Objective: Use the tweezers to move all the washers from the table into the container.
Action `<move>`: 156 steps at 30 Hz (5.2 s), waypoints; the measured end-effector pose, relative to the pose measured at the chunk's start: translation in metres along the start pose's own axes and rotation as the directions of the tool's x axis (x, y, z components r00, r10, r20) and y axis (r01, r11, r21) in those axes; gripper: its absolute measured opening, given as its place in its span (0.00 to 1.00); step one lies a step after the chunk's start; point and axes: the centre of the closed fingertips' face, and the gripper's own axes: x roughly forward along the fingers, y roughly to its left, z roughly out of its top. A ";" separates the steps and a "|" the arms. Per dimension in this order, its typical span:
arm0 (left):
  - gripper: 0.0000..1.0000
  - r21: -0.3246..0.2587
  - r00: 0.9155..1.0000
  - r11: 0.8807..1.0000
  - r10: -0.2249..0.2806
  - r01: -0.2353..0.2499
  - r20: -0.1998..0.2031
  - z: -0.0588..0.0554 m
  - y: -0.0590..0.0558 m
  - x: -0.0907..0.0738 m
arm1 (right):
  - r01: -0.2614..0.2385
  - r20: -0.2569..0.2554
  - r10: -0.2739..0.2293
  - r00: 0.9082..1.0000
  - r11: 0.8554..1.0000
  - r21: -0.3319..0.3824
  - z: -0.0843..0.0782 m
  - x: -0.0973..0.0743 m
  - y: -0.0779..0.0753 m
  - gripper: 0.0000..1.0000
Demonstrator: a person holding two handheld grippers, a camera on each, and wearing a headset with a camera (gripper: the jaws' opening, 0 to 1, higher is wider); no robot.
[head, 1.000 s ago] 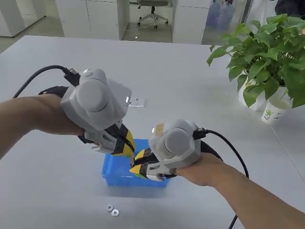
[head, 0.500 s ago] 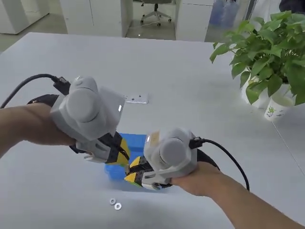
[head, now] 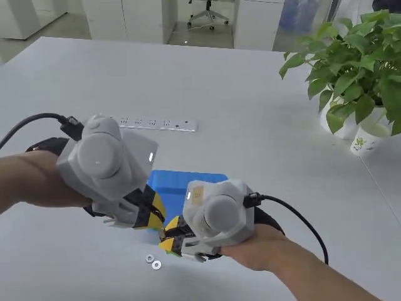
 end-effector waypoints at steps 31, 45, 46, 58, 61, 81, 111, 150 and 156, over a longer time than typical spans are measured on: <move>0.07 -0.039 0.999 0.999 -0.032 0.031 -0.026 -0.030 -0.022 0.019 | -0.038 -0.004 0.038 0.999 0.999 0.019 -0.015 0.030 0.023 0.12; 0.07 -0.046 0.999 0.998 -0.042 0.041 -0.022 -0.030 -0.020 0.024 | -0.049 0.000 0.049 0.999 0.998 0.038 -0.019 0.034 0.023 0.12; 0.07 -0.047 0.999 0.998 -0.042 0.041 -0.021 -0.030 -0.019 0.024 | -0.049 0.000 0.049 0.999 0.998 0.038 -0.019 0.034 0.023 0.12; 0.07 -0.059 0.999 0.997 -0.042 0.041 -0.020 -0.030 -0.013 0.025 | -0.041 0.014 0.040 0.999 0.998 0.056 -0.017 0.031 0.020 0.13; 0.07 -0.057 0.999 0.997 -0.044 0.042 -0.021 -0.030 -0.013 0.025 | -0.040 0.014 0.040 0.999 0.998 0.058 -0.017 0.031 0.020 0.13; 0.07 -0.056 0.999 0.997 -0.048 0.047 -0.021 -0.029 -0.015 0.026 | -0.047 0.005 0.047 0.999 0.996 0.074 -0.017 0.031 0.021 0.11; 0.07 -0.062 0.999 0.997 -0.040 0.039 -0.006 -0.012 -0.004 -0.009 | -0.031 0.030 0.029 0.999 0.998 0.058 0.013 0.008 0.010 0.11; 0.07 0.027 0.998 0.999 -0.038 0.039 -0.049 0.012 0.063 -0.022 | 0.043 0.030 -0.046 0.999 0.996 0.074 0.025 -0.020 -0.062 0.11; 0.07 0.034 0.998 0.999 -0.035 0.037 -0.047 0.010 0.071 -0.013 | 0.040 0.036 -0.044 0.998 0.996 0.081 0.016 -0.017 -0.071 0.11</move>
